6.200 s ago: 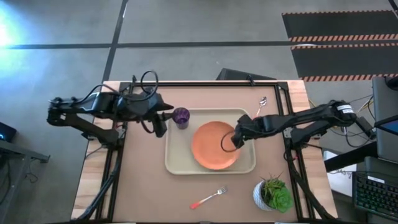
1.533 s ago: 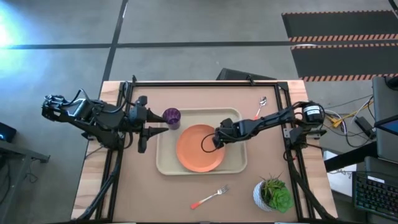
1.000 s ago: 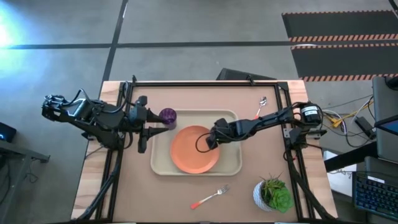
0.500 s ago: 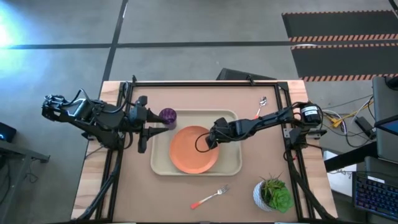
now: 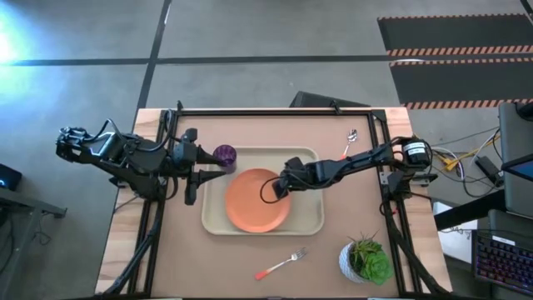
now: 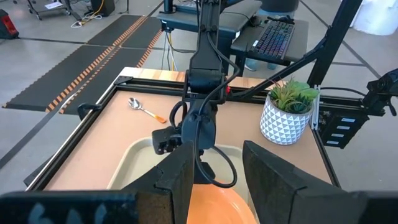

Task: Pick and place plate/cup/fork/spoon on tray
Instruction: Put the orange plate on the beige tray, then put the orange spoon on the beige tray

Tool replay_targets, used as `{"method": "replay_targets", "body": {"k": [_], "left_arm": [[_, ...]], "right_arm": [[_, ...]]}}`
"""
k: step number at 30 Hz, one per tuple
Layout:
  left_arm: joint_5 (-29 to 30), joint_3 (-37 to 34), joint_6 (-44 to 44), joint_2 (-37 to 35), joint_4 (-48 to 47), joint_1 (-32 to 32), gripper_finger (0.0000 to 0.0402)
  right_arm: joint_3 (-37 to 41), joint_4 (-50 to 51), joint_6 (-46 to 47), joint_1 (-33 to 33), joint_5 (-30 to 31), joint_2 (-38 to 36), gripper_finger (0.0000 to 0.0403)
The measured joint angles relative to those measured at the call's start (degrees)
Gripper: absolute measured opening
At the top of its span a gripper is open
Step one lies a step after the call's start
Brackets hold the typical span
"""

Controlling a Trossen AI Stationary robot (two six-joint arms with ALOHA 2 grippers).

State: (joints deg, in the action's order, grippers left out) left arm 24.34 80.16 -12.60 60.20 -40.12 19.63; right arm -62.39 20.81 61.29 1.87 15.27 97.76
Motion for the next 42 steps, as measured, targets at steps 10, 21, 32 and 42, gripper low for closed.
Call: {"method": "replay_targets", "body": {"k": [10, 21, 32, 42], "left_arm": [[0.0, 0.0, 0.0, 0.0, 0.0, 0.0, 0.0120], [0.0, 0.0, 0.0, 0.0, 0.0, 0.0, 0.0120], [0.0, 0.0, 0.0, 0.0, 0.0, 0.0, 0.0120], [0.0, 0.0, 0.0, 0.0, 0.0, 0.0, 0.0120]], "right_arm": [[0.0, 1.8, -1.3, 0.0, 0.8, 0.0, 0.0008], [0.2, 0.3, -0.4, 0.1, 0.9, 1.8, 0.0008], [0.2, -0.2, -2.6, 0.1, -0.3, 1.8, 0.0008], [0.3, 20.8, 0.2, 0.7, -1.4, 1.6, 0.0008]]}}
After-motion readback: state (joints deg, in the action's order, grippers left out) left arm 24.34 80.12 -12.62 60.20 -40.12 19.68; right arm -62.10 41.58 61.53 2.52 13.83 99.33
